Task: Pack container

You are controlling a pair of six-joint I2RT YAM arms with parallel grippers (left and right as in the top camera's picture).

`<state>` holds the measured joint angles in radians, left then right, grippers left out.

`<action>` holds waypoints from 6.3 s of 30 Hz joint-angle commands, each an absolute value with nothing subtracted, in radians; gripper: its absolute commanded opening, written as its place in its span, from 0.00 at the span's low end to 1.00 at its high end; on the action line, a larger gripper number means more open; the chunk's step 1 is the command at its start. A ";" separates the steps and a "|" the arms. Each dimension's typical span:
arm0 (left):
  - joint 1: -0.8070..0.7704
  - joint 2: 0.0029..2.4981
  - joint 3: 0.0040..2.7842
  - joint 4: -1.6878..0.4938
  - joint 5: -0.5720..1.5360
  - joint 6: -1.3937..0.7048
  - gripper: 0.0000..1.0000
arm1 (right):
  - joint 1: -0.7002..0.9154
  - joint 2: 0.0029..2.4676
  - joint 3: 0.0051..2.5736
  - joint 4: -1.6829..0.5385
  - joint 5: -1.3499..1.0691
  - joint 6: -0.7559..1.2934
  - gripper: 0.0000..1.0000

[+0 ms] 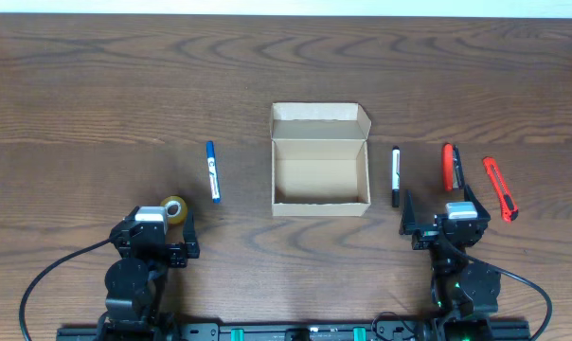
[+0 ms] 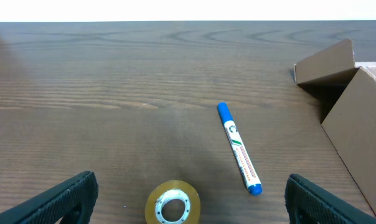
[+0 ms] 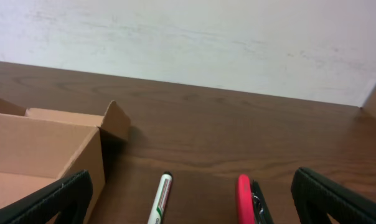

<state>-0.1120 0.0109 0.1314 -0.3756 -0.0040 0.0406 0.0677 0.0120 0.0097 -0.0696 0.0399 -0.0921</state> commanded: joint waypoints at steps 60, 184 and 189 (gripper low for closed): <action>-0.112 0.004 0.111 -0.372 -0.011 0.030 0.95 | -0.069 0.607 0.288 -0.039 -0.022 0.014 0.99; -0.112 0.004 0.111 -0.372 -0.011 0.030 0.95 | 0.092 1.940 1.146 -0.733 -0.126 0.223 0.01; -0.112 0.004 0.111 -0.372 -0.011 0.030 0.95 | 0.094 1.798 1.234 -0.741 -0.158 0.220 0.01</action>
